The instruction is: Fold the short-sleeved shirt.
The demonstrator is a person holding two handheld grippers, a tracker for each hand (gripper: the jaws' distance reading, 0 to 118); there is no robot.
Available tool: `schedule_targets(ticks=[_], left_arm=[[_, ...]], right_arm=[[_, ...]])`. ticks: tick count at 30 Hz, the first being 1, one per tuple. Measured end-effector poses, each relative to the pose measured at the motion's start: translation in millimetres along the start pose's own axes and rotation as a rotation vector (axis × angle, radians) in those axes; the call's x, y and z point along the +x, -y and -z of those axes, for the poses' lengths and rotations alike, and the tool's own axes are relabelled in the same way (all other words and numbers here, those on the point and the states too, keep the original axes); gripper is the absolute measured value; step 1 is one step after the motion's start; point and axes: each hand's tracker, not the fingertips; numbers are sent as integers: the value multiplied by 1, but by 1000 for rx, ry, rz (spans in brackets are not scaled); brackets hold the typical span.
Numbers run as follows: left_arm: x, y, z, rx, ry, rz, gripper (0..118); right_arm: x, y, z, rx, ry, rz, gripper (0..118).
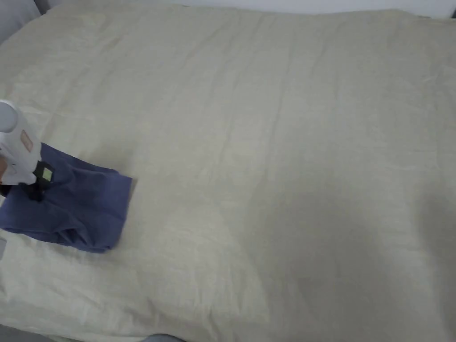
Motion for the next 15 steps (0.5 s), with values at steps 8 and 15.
schedule_targets(ticks=[8, 15], left_arm=[[-45, -15, 49, 92, -278, 16, 64], [-33, 8, 5, 385, -558, 41, 96]], right_arm=[[-1, -1, 11, -61, 65, -5, 0], [25, -1, -9, -62, 56, 7, 0]])
